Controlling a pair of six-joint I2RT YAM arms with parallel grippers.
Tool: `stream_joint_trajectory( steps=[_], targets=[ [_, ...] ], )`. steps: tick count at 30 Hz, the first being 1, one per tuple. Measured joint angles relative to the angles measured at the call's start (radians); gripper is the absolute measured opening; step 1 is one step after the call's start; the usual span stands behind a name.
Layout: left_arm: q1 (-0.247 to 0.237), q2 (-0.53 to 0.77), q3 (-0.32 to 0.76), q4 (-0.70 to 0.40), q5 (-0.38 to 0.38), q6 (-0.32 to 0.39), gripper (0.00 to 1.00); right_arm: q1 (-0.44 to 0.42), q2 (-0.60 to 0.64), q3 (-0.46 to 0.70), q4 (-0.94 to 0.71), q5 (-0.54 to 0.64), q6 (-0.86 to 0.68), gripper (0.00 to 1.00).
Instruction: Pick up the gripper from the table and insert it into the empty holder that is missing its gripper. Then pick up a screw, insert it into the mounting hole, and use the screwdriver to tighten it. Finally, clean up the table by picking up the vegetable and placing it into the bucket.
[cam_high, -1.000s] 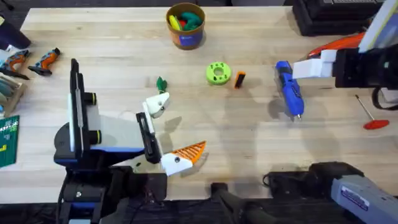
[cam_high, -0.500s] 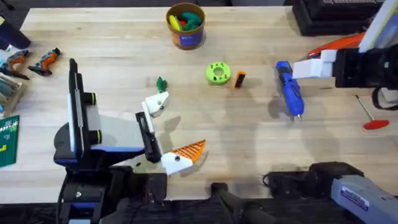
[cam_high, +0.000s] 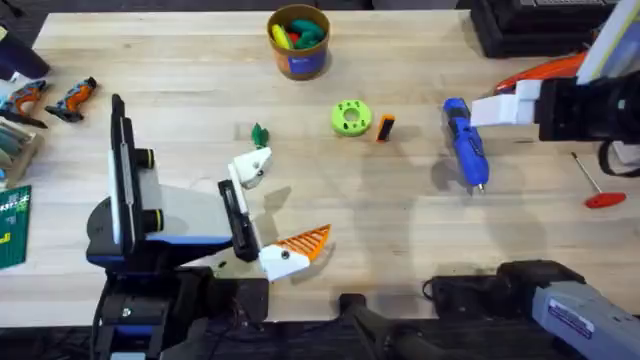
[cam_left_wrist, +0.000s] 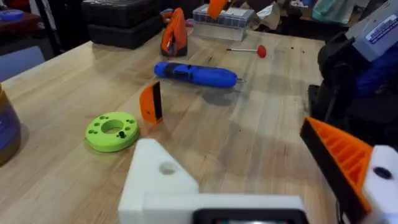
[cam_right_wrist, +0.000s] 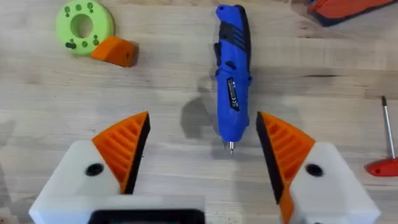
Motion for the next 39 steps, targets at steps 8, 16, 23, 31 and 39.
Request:
stream_joint_trajectory(
  steps=[8,16,23,31,39],
  targets=[
    [0.0,0.0,0.0,0.0,0.0,0.0,0.985,0.0,0.0,0.0,0.0,0.0,0.0,0.992],
    [0.0,0.0,0.0,0.0,0.0,0.0,0.985,0.0,0.0,0.0,0.001,0.0,0.0,0.991],
    [0.0,0.0,0.0,0.0,0.0,0.0,0.985,0.0,0.0,0.0,0.02,0.0,0.004,0.991],
    [0.0,0.0,0.0,0.0,0.0,0.0,0.985,0.007,0.034,0.052,-0.081,0.0,0.084,0.991],
    [0.0,0.0,0.0,0.0,0.0,0.0,0.985,0.106,0.177,0.204,-0.19,0.016,0.212,0.991]
  ],
)
